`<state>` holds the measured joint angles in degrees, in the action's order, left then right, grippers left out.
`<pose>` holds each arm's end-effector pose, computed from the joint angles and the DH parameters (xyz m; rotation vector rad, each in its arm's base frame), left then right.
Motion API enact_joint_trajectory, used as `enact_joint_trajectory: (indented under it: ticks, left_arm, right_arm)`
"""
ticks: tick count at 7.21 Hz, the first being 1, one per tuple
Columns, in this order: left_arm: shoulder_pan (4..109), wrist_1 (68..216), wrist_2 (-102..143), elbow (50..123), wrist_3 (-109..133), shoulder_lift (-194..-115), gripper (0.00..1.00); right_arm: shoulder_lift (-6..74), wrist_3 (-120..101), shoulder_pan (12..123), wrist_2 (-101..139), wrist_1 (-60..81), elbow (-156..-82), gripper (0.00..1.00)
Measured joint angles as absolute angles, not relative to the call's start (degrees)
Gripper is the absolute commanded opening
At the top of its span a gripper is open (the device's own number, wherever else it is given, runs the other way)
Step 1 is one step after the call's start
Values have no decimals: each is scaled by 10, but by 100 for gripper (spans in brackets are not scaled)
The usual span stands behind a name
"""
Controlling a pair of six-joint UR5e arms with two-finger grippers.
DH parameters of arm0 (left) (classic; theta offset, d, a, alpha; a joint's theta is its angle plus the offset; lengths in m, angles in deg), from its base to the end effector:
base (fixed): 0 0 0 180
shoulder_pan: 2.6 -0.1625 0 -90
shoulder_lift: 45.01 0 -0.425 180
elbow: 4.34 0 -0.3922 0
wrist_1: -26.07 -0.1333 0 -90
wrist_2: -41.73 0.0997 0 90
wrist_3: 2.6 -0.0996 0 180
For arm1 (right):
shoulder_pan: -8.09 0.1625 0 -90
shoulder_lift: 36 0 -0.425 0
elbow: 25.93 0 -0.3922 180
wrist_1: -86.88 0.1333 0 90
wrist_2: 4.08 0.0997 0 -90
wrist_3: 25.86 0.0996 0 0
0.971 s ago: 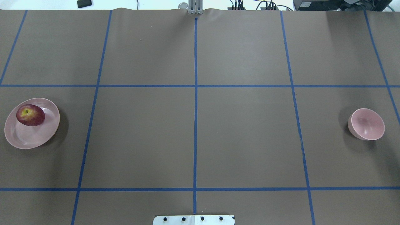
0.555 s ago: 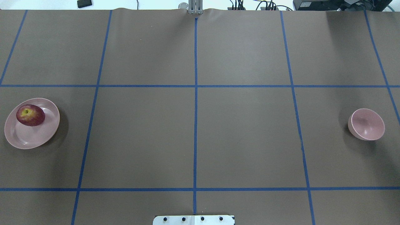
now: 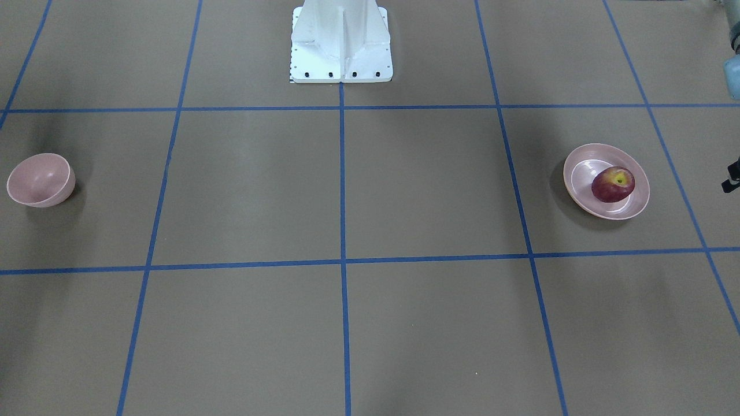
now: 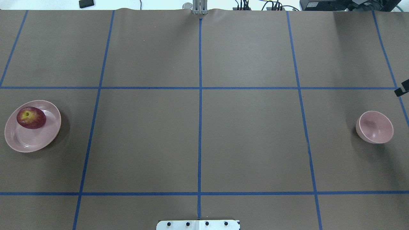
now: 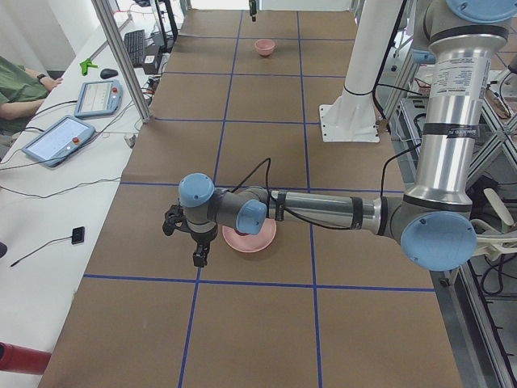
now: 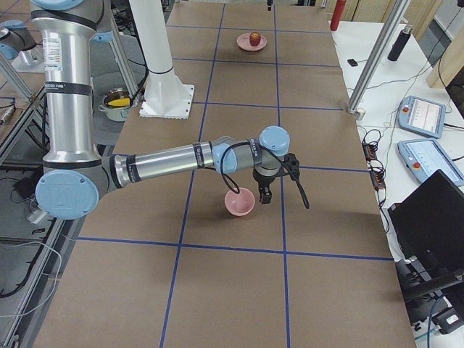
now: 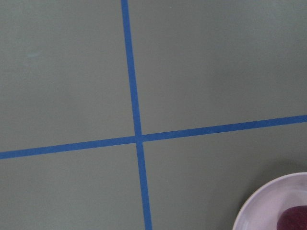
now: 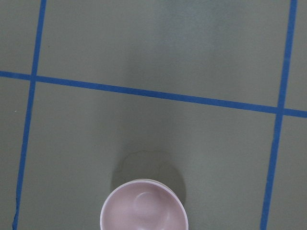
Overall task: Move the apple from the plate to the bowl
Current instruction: 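Lower the right gripper onto the rim of the pink bowl and grip it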
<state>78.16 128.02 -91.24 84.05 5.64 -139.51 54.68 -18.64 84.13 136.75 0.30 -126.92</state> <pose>0.0222 -0.5436 0.6113 0.1306 0.7746 0.1137 -0.0644 -0.4916 0.5547 0.0577 -0.9103 -0.2157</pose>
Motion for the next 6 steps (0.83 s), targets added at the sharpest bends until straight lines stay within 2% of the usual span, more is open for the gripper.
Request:
enact_joint_trajectory:
  ticks: [3, 6]
  left_arm:
    - [778, 1282, -916, 844, 111, -1414, 99]
    - [778, 1290, -931, 844, 144, -1421, 99]
  right_arm:
    - [553, -188, 817, 1382, 144, -1162, 100]
    - [556, -188, 788, 1402, 190, -1123, 100]
